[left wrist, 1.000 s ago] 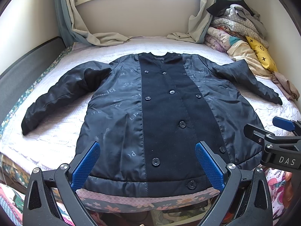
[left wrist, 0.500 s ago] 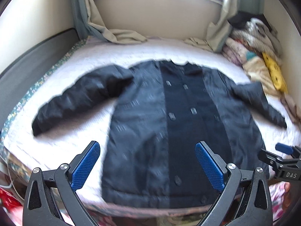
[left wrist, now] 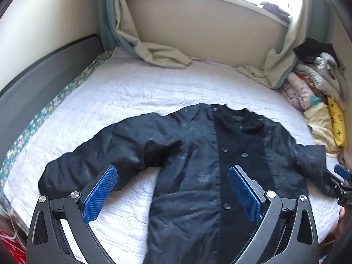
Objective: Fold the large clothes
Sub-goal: 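Grasp the sleeve nearest the left tool and lift it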
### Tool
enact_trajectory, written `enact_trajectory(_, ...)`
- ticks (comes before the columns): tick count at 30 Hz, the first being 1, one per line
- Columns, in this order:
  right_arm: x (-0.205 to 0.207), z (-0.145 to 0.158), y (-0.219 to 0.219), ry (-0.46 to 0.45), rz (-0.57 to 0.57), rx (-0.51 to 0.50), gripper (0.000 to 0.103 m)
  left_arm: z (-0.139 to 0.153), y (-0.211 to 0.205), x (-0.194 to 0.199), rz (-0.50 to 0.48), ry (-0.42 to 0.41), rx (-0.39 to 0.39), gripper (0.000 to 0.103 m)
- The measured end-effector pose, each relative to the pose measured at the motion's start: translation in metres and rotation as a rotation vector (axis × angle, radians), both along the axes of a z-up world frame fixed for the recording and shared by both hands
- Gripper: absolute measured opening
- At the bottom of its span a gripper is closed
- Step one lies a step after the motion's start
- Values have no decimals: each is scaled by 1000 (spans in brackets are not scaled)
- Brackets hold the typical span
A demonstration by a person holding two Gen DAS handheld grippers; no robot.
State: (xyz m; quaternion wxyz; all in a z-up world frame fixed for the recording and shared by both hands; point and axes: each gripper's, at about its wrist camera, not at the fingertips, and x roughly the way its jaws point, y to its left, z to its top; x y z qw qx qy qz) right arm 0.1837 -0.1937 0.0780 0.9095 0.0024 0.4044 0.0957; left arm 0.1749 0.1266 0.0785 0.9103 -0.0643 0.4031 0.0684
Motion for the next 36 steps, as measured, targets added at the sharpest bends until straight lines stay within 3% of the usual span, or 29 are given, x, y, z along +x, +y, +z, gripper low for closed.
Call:
enact_trajectory(4,14,-31,0,82,14,-54,103,-17,21,7,52,49,-103,102)
enact_trajectory(7,24,-39,-3,132,6,2,103,-27,38,10,106,76,-148,102)
enact_trajectory(12,24,-43,8,124,29,-12,103,-48,75,10,202,124,-259,102)
enact_trajectory(17,25,-48,17,137,56,-21,103,-72,130,-4,358,150,-408,102)
enact_trajectory(19,25,-50,18,144,60,-18,103,-79,148,-13,410,138,-464,101)
enact_trajectory(22,25,-52,18,152,62,-18,103,-82,166,-21,453,112,-491,101)
enact_trajectory(28,23,-52,18,153,67,-21,103,-116,190,-26,527,143,-628,100)
enact_trajectory(33,22,-49,17,139,71,-18,103,-152,212,-25,640,135,-837,95)
enact_trajectory(36,22,-48,16,130,70,-24,103,-157,224,-21,681,86,-836,95)
